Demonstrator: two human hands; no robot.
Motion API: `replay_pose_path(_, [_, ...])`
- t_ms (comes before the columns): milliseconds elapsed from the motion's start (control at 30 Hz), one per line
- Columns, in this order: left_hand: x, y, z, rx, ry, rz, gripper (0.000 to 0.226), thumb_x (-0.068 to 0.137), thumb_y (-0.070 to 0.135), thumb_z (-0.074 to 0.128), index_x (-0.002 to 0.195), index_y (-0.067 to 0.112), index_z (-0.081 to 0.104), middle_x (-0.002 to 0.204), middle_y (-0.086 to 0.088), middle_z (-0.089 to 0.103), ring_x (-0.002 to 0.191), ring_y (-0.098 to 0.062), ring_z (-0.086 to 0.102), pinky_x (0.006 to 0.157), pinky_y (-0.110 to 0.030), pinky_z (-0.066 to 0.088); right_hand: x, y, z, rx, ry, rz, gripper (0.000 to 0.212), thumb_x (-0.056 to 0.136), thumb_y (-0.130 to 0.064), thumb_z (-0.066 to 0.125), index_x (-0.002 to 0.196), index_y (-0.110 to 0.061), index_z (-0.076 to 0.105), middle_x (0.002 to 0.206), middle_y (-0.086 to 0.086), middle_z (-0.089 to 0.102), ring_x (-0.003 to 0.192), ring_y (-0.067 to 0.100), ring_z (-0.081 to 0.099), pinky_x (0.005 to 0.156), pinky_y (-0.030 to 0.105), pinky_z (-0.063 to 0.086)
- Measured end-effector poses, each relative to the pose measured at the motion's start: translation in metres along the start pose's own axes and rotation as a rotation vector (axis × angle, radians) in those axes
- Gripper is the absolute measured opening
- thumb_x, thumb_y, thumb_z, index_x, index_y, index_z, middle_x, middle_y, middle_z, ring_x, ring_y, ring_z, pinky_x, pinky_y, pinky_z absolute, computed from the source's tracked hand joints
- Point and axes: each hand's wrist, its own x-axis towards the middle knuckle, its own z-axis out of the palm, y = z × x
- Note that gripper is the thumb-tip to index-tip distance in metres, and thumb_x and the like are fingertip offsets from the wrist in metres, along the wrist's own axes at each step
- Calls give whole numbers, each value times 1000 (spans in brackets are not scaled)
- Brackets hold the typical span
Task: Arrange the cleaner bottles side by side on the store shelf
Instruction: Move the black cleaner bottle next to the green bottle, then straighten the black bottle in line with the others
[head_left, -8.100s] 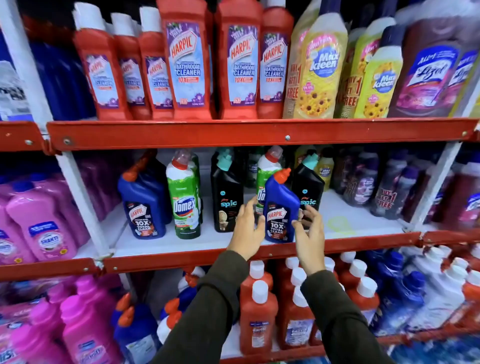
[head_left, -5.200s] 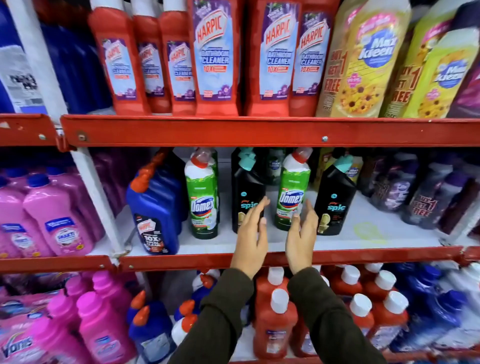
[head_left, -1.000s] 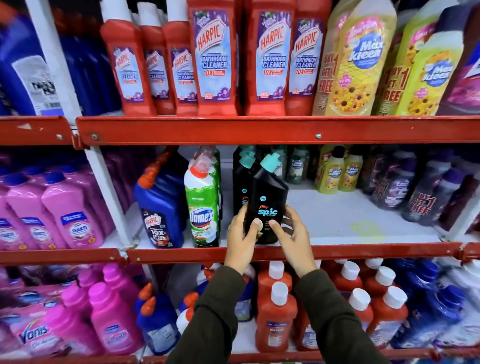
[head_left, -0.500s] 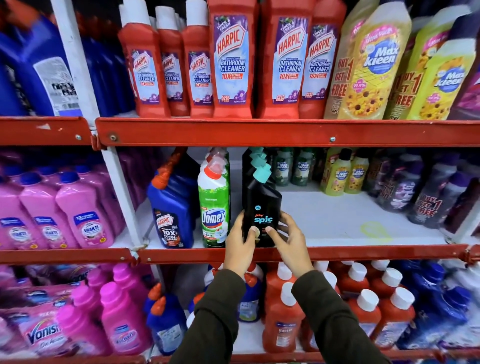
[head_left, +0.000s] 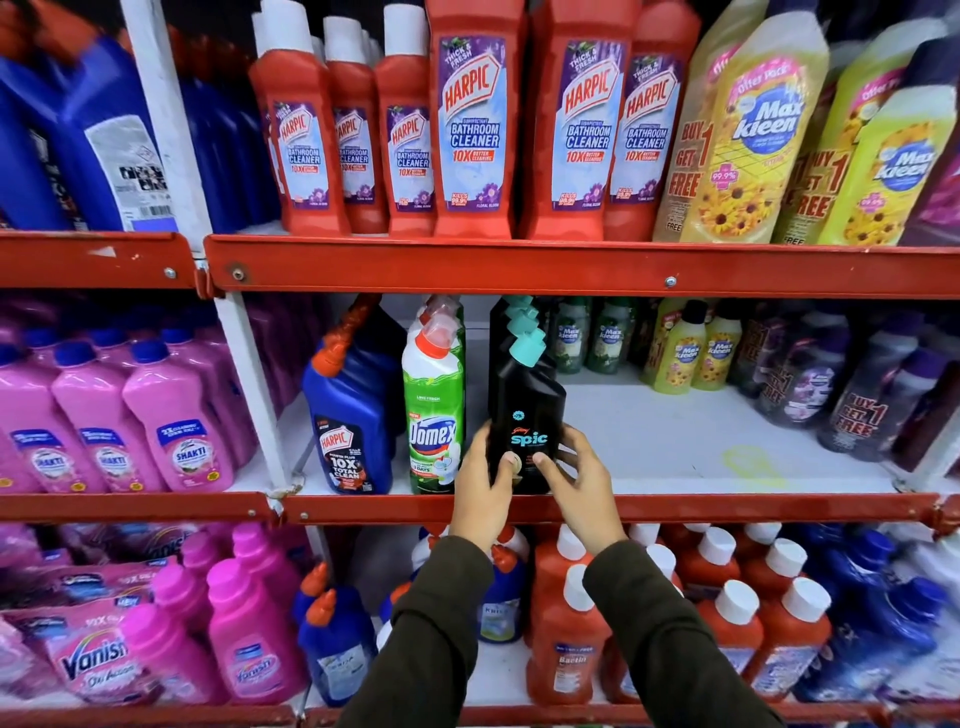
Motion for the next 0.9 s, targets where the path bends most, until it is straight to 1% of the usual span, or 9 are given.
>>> replay_pose_path(133, [-15, 7, -3, 13, 97, 64, 51, 97, 25, 54, 146, 26, 38, 150, -1, 48, 140, -14, 46, 117, -43, 41, -10, -6, 6, -27, 142, -49, 55, 95, -16, 65, 146, -23, 44, 142, -5, 48, 131, 10, 48, 107, 22, 42])
replay_pose_path(267, [-40, 23, -20, 40, 309, 296, 34, 102, 13, 45, 134, 20, 54, 131, 2, 59, 126, -13, 56, 108, -31, 46, -31, -29, 27, 27, 371, -270, 29, 101, -14, 56, 126, -27, 59, 121, 0, 59, 112, 5, 58, 96, 22, 48])
replay_pose_path(333, [-40, 19, -32, 15, 417, 289, 35, 103, 17, 40, 135, 12, 53, 132, -3, 56, 128, -12, 54, 109, -31, 44, -40, -36, 45, 89, 265, -280, 27, 103, -18, 50, 126, -28, 61, 123, -3, 63, 116, 8, 61, 98, 25, 50])
replay_pose_path(400, [-39, 25, -45, -31, 483, 241, 41, 103, 23, 37, 141, 15, 46, 143, -4, 48, 136, -8, 46, 115, -33, 39, -46, -39, 67, 205, 83, -153, 33, 105, -27, 46, 135, -28, 57, 138, -12, 59, 131, 8, 56, 107, 28, 46])
replay_pose_path(467, [-44, 46, -53, -61, 428, 202, 43, 103, 25, 33, 146, 24, 39, 156, 2, 32, 151, -14, 28, 119, -30, 29, -46, -37, 86, 287, -66, -13, 39, 105, -40, 41, 143, -35, 47, 149, -17, 48, 137, -7, 45, 116, 23, 38])
replay_pose_path(533, [-52, 66, -55, -167, 259, 78, 45, 104, 26, 30, 148, 19, 33, 158, 4, 11, 154, -20, 3, 116, -23, 23, -44, -37, 100, 321, -131, 47, 47, 100, -57, 39, 145, -43, 40, 153, -15, 45, 138, -10, 43, 120, 24, 33])
replay_pose_path(633, [-42, 55, -64, -248, 202, -25, 53, 97, 48, 31, 142, 25, 46, 163, -8, 27, 153, -29, 24, 124, -39, 22, -40, -33, 110, 347, -129, 89, 44, 96, -59, 37, 138, -47, 44, 147, -10, 54, 134, -6, 50, 114, 22, 37])
replay_pose_path(733, [-22, 10, -71, -175, 222, -50, 58, 93, 58, 30, 142, 32, 45, 150, -1, 48, 142, -15, 43, 122, -48, 30, -36, -34, 113, 394, -115, 95, 32, 105, -45, 33, 133, -46, 47, 140, -9, 59, 123, -10, 57, 98, 10, 45])
replay_pose_path(900, [-20, 0, -73, -126, 182, -64, 71, 89, 71, 27, 148, 32, 37, 152, 1, 44, 142, -14, 41, 121, -47, 32, -33, -36, 113, 386, -120, 96, 61, 91, -65, 41, 145, -37, 46, 144, -8, 58, 133, 1, 53, 114, 28, 39])
